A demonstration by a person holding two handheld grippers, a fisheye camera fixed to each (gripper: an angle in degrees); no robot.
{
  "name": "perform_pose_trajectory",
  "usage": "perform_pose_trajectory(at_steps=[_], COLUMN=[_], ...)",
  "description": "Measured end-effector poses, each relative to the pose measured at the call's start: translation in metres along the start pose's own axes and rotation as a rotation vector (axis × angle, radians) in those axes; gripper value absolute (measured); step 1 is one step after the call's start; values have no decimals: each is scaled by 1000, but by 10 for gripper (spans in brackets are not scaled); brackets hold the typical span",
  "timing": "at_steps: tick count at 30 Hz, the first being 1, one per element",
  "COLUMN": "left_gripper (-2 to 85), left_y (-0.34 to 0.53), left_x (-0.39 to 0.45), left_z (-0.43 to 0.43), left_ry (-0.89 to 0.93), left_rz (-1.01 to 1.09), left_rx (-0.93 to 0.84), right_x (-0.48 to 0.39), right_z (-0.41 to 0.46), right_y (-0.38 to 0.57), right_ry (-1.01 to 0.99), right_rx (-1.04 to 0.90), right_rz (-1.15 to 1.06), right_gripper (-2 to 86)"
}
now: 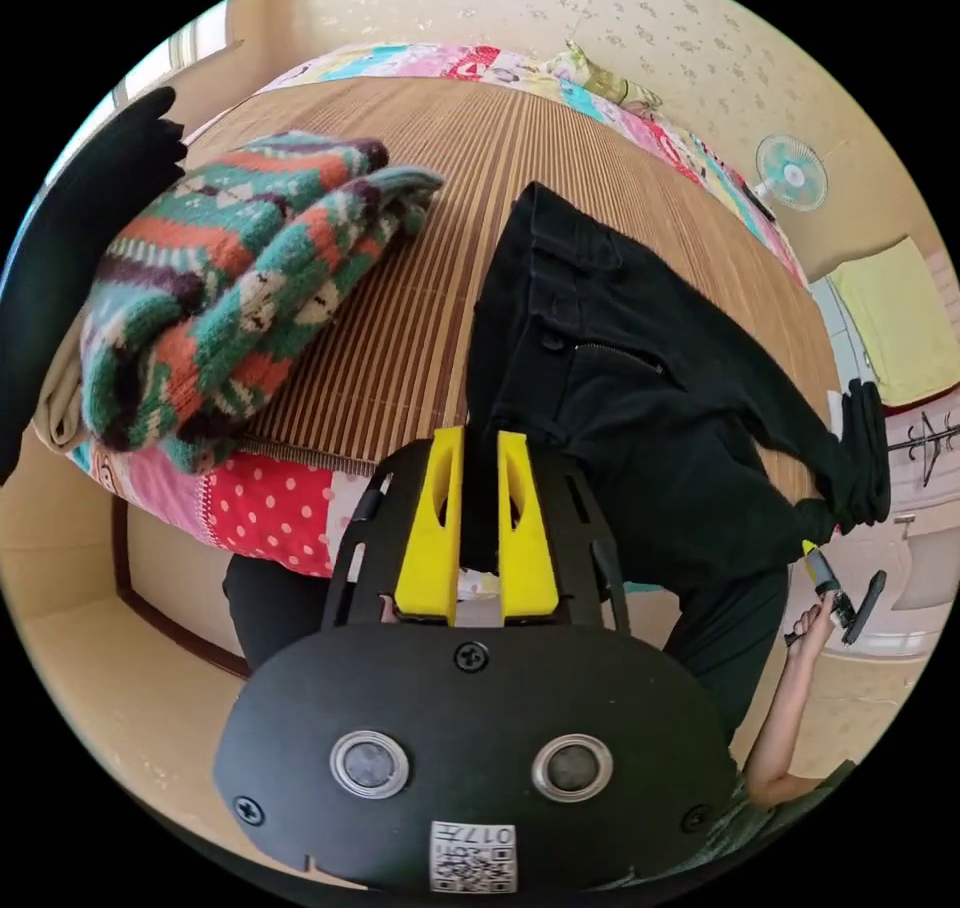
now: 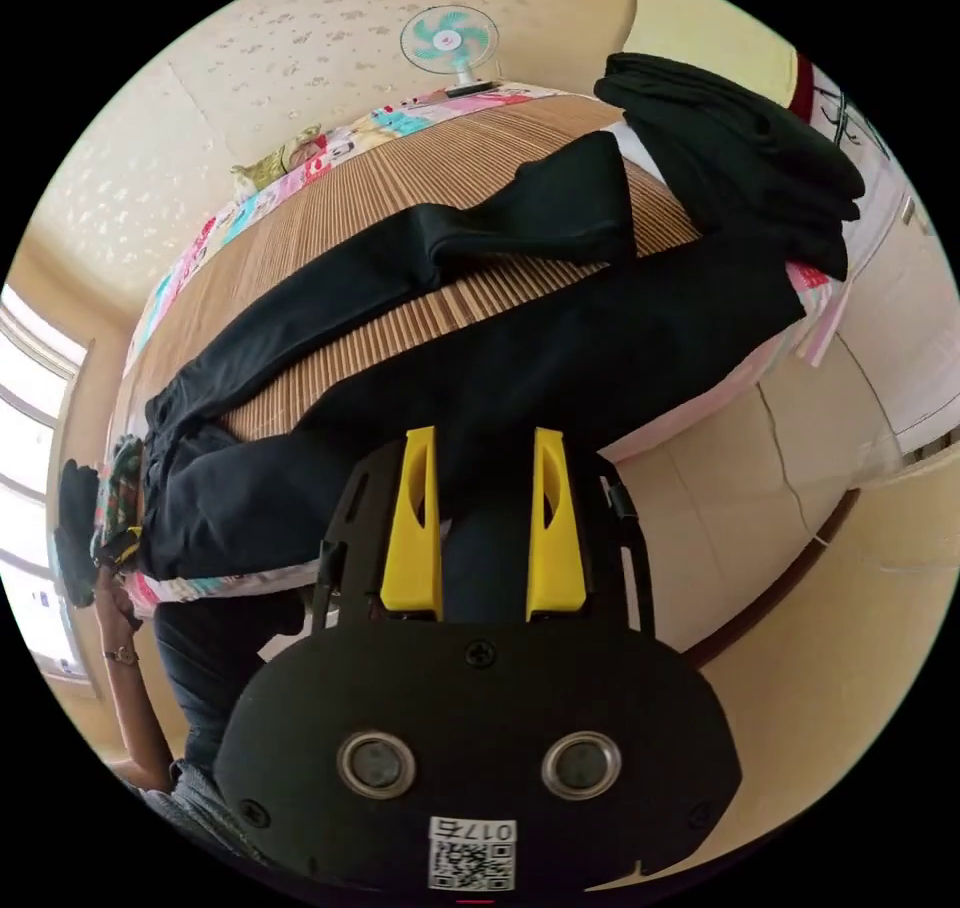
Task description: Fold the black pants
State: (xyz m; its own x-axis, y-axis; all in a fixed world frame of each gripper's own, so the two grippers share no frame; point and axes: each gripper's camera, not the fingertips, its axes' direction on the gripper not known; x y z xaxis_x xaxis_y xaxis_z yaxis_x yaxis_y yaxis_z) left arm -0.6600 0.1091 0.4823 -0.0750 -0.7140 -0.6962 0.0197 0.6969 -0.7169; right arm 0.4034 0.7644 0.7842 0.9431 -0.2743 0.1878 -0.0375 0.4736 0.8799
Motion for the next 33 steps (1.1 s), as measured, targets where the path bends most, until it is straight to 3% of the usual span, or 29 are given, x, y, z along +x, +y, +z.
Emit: perform_pose_trajectory(at_steps=[2,3,10,12,15,19,22,27,33], left_gripper=[-2,-5,0,55,175,184,185,177,150], left_y=[13,10,-65,-81,-74,-30,3,58,102], left_x=[-2,3,21,20,4,-9,-1,-10,-46], left_z=[-36,-51,-87,-72,-16,33,26,8,25], left_ry=[207,174,234,167,159,220,143,181,367], left_rz=[20,7,68,111,75,33,31,-80,-200], left_rx=[236,273,262,127,-104,-207,-146,-16,8], right_x=[22,24,-43,-52,-43,-11,0,11,43], right_z=[13,19,49,50,52,54,53,52,42], right_y=[-9,-12,-30,-26,-17,-13,-15,-16,-13], right_ry=[-150,-144,305,362,335,229,204,199,82], right_rx=[17,11,-40,-28,-5,-7,-25,-34,-25], right_rz=[75,86,-41,-70,-67,-55,-69,-82,3], right_gripper=[122,118,62,46,37,33,32,30,27])
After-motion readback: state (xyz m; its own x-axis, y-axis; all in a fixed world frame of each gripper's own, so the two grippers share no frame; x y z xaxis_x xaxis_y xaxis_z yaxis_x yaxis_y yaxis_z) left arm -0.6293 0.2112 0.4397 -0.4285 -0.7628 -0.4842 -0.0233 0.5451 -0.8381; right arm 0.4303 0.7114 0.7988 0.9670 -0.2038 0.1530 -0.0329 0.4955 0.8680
